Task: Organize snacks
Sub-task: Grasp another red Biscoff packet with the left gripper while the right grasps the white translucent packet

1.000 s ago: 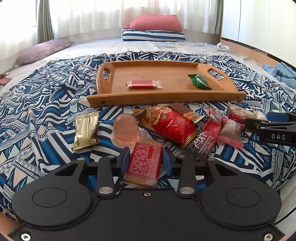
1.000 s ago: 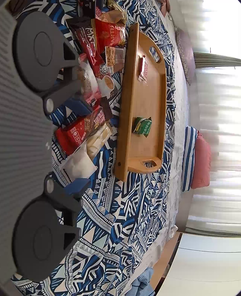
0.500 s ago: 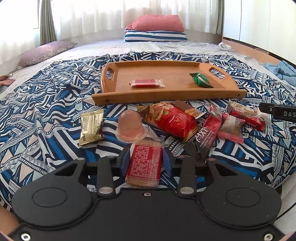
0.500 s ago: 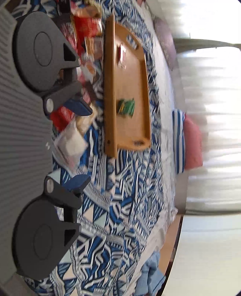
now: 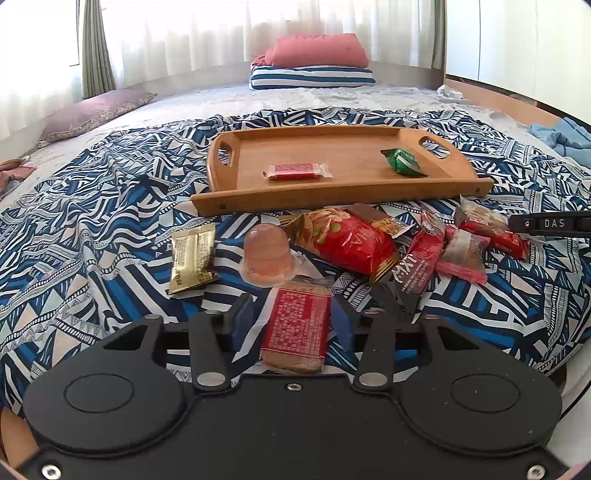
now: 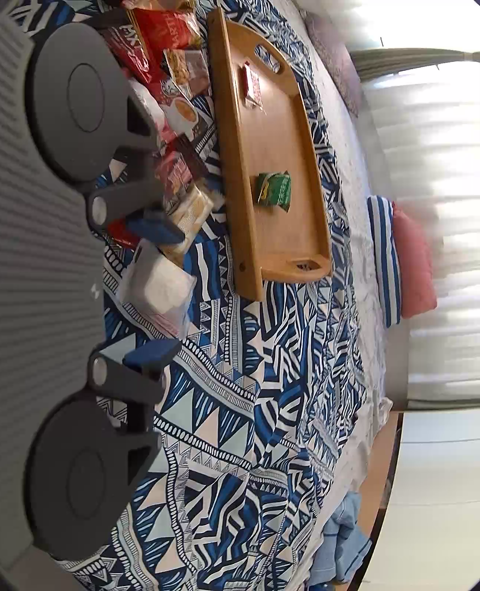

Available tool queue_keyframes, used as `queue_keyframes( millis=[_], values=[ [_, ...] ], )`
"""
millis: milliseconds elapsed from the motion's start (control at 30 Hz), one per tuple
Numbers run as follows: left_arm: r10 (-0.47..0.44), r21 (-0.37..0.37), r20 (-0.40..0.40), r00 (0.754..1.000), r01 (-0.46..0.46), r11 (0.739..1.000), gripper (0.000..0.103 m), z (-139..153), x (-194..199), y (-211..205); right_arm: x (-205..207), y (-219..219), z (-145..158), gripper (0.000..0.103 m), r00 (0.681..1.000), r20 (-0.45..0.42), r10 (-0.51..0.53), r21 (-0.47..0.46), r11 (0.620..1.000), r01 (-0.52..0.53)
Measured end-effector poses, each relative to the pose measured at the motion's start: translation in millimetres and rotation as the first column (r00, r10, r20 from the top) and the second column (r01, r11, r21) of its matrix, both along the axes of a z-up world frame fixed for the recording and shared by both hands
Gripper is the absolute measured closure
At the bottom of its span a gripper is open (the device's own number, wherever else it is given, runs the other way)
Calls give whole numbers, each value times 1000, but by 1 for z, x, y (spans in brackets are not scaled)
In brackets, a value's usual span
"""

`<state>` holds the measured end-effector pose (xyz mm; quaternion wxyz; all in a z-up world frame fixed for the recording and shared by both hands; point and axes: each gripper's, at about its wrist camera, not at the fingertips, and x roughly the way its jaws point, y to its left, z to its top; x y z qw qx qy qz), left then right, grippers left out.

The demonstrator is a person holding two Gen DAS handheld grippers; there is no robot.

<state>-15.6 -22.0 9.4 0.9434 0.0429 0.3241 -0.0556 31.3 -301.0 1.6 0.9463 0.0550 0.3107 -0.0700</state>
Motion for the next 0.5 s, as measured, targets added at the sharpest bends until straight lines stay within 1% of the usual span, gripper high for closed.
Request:
queue_keyframes(
  millis=[33, 100, 133, 200, 233, 267, 300, 500],
  values=[
    [2, 2, -1, 1000, -2, 1000, 56, 0, 0, 1, 1, 1, -1, 56, 1000, -5, -9, -6, 1000, 9],
    [0, 5, -9, 1000, 0, 1000, 55, -1, 0, 3, 2, 3, -1, 63, 1000, -5, -12, -19, 1000, 12],
    [-2, 4, -19, 1000, 2, 1000, 55, -3, 1, 3, 1, 4, -1, 68, 1000, -3, -13, -27, 1000, 12],
    [-7, 1, -43, 999, 7, 1000, 55, -6, 2, 4, 0, 7, 1, 68, 1000, 4, -15, -45, 999, 15],
    [-10, -3, -49, 999, 9, 1000, 57, -6, 3, 4, -1, 7, 2, 68, 1000, 5, -13, -45, 999, 13],
    [-15, -12, -53, 998, 15, 1000, 69, -5, 3, 4, -2, 7, 2, 68, 1000, 7, -11, -43, 999, 11],
    [-20, -25, -57, 998, 18, 1000, 71, -4, 3, 5, -4, 7, 3, 68, 1000, 8, -8, -42, 999, 8],
    [-16, -90, -71, 997, 9, 996, 72, 7, 4, 10, -8, 7, 8, 68, 1000, 9, 7, -49, 999, -7]
  ],
)
